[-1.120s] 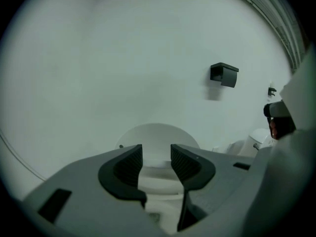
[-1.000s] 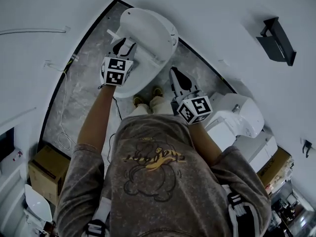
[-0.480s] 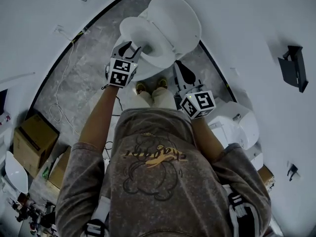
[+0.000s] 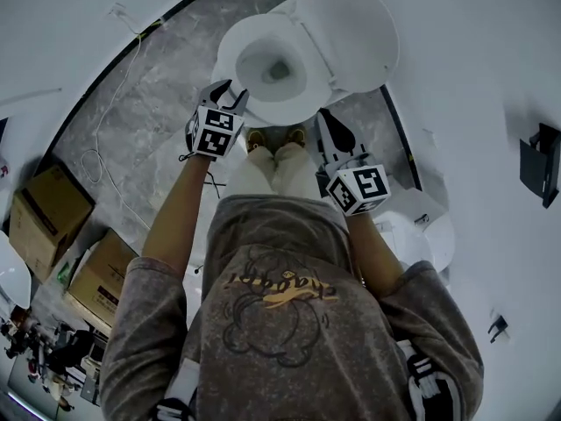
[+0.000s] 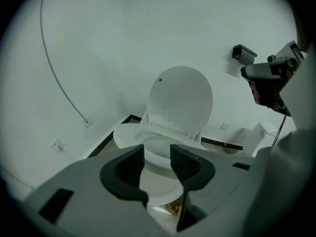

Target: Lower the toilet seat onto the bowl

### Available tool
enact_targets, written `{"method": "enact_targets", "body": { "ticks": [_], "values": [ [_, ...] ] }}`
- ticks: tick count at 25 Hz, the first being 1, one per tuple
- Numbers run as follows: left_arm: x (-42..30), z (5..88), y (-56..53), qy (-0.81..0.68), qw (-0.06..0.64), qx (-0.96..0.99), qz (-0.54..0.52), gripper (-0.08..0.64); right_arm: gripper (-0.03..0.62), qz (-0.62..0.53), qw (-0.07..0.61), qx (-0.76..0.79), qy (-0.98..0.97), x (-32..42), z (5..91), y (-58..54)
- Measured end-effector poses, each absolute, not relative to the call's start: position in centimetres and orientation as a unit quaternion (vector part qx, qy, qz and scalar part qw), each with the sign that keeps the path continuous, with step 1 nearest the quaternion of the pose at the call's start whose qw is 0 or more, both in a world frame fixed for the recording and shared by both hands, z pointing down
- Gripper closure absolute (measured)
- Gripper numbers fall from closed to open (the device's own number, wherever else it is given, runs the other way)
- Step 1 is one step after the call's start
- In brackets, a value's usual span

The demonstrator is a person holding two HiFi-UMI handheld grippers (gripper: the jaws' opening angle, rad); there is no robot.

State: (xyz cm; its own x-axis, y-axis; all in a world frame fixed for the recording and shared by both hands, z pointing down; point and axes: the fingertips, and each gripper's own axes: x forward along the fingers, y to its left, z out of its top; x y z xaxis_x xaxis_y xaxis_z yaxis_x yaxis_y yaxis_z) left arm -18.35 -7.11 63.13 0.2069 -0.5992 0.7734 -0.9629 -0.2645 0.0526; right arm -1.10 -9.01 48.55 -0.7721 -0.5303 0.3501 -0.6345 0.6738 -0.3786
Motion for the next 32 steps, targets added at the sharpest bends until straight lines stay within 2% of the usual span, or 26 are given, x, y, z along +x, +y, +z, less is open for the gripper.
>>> {"method": "enact_targets", "body": {
  "ticks": [14,24,32],
  "values": [
    [-24.3,78.1,-0.5,-0.549,0.389,0.644,0.364,0.391,0.566,0.259,0.175,0.286,-0.906,-3.9,57.1,-6.8],
    [-25.7,87.7,0.6,-0.565,0.426,0.609,0.359,0.391,0.566,0.266,0.215,0.264,-0.902,-4.6,63.2,-6.2],
    [-25.7,91.7,0.7,-0.56,0.458,0.585,0.366,0.391,0.566,0.265,0.233,0.258,-0.899,-3.8,64.6,-6.2]
  ]
}}
